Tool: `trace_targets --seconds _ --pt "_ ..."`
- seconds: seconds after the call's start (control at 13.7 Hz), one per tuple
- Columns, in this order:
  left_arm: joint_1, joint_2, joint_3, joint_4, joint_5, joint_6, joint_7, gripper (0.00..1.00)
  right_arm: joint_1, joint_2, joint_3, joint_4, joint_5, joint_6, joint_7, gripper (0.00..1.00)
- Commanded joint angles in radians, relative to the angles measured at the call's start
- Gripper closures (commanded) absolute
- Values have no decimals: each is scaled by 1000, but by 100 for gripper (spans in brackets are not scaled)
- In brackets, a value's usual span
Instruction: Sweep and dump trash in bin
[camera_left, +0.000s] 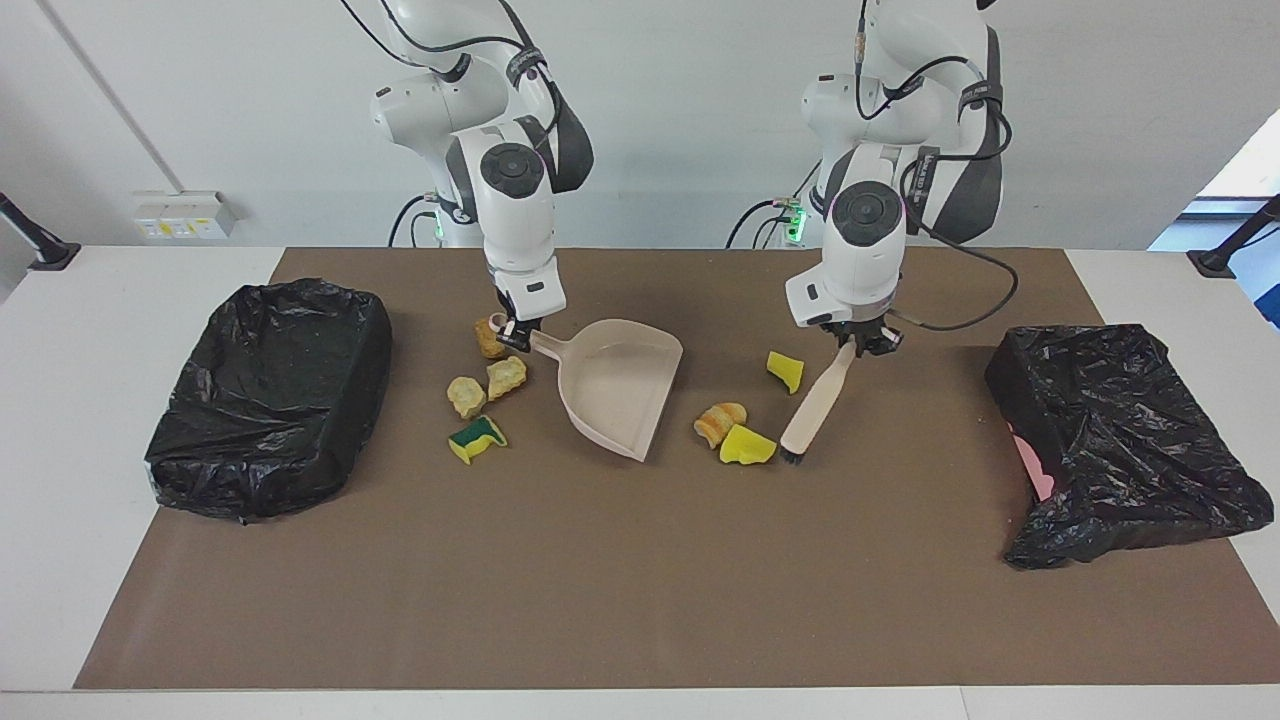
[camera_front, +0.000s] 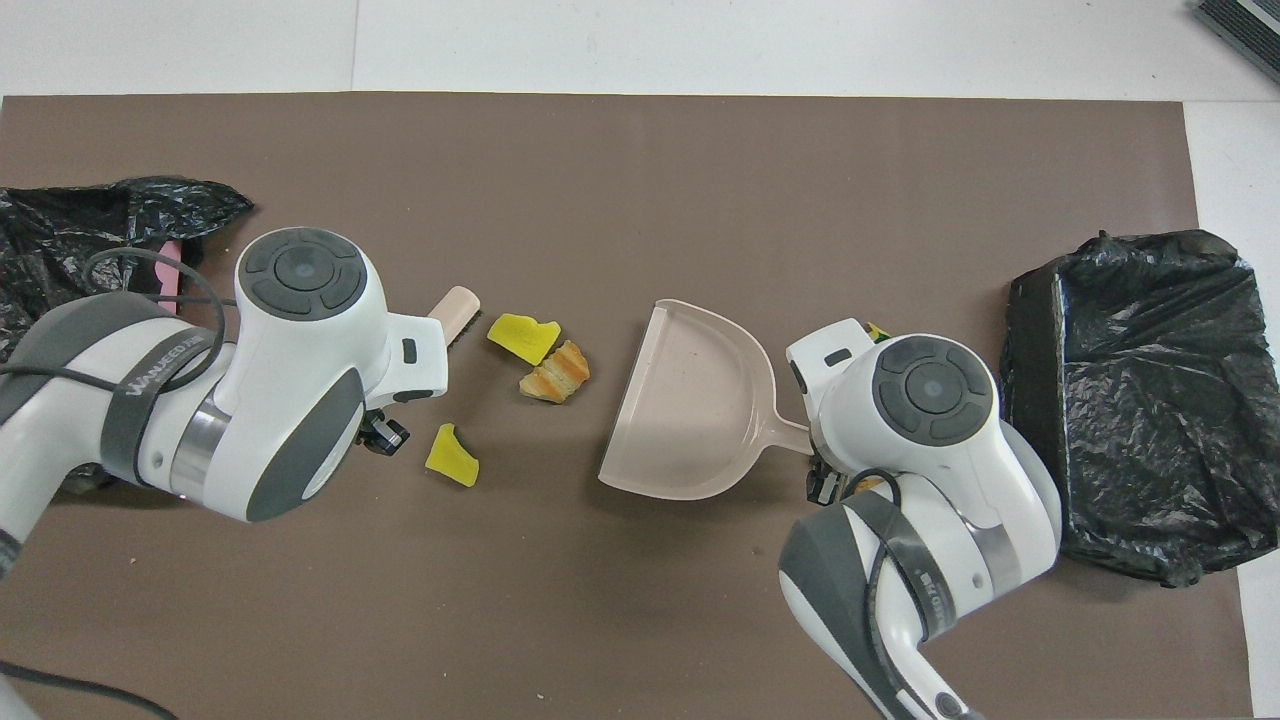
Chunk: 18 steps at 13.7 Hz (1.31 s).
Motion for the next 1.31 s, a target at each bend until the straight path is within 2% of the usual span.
trace_targets --seconds 0.0,0.07,0.22,0.37,0.51,0.66,0.8,0.95,1.1,1.24 --pt "-15 -73 12 -74 -27 -31 -167 100 27 11 3 -13 -20 23 24 100" --pt "-13 -83 12 -106 -38 24 -251 100 29 11 3 -13 -26 28 24 100" --pt "-1 -87 16 -158 -61 170 -276 100 35 17 4 -13 -37 29 24 100" --pt "25 -100 19 -213 -61 163 -282 100 65 42 4 -13 -58 44 32 100" --pt "32 -163 19 -298 -61 121 -359 100 64 43 4 -13 -62 48 38 100" --pt "19 -209 13 -356 -61 75 -564 100 64 46 4 -13 -62 49 43 100" --pt "-52 -257 13 -411 -68 74 -777 100 67 48 6 -16 -62 51 78 100" --pt "-103 -294 13 -460 -195 78 -998 100 67 46 6 -16 -62 51 79 100" --pt "-180 -285 13 -485 -257 102 -1203 100 67 46 6 -16 -62 49 79 100" --pt "-212 -286 13 -507 -343 171 -1331 100 67 46 6 -18 -62 49 79 100"
